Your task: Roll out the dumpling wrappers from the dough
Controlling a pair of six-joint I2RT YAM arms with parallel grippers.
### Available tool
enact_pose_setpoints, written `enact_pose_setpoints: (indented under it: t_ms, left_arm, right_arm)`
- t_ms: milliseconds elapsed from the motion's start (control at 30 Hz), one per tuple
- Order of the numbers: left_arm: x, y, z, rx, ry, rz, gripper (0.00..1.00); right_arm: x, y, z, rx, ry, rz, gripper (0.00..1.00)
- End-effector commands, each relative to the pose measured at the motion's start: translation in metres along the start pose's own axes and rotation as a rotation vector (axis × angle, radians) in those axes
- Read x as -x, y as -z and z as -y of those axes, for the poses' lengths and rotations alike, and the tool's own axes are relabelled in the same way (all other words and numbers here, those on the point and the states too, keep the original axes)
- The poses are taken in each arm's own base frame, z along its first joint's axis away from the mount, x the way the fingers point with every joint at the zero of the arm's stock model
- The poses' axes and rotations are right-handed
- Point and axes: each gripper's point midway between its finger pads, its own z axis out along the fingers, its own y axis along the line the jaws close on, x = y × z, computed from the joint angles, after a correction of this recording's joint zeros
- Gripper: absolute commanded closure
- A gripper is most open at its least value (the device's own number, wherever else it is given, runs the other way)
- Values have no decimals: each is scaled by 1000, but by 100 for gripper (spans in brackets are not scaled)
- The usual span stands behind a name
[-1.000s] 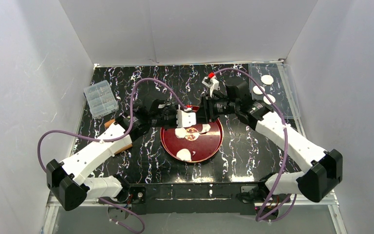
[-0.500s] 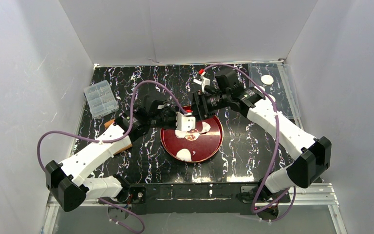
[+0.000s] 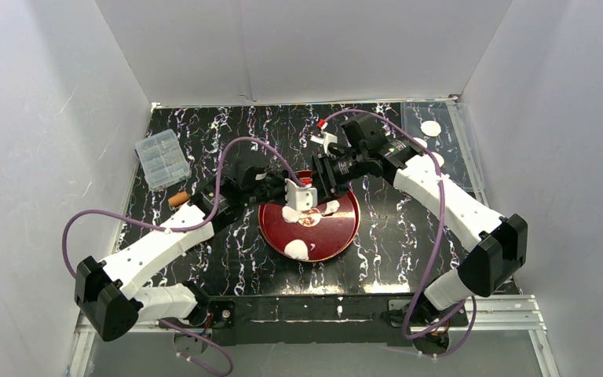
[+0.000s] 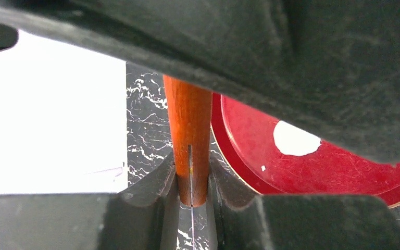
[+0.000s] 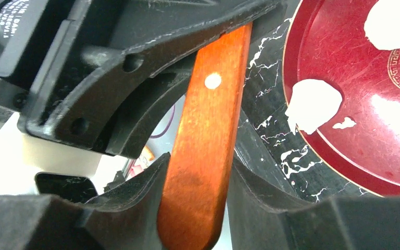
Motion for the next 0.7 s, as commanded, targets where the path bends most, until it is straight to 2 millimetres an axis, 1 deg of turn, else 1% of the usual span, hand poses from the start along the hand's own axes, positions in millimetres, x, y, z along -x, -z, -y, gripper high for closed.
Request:
enact_pose_setpoints:
  t_ms: [0,67,133,267,333,500,667]
  left_arm:
    - [3,5,-6,57,-89,19,100]
    - [7,6,2,43,-134,49,100]
    - [8,6,10,23,-161,54,100]
    - [6,6,20,7,-219,66,100]
    - [6,5,21,14,-233,67,100]
    - [6,3,14,32,-213,49,100]
    - [7,2,13,35,-215,54,100]
  right_arm:
    - [8,5,-13,31,44,16,51]
    - [14,4,-16,38,57,28,45]
    - [18,4,-15,26,67,23,40]
    - [27,7,-19,12,75,20,37]
    - [30,6,-19,7,63,17,37]
    - [23,0,-11,-8,31,-9,37]
    - [15,-9,-9,-19,21,-38,37]
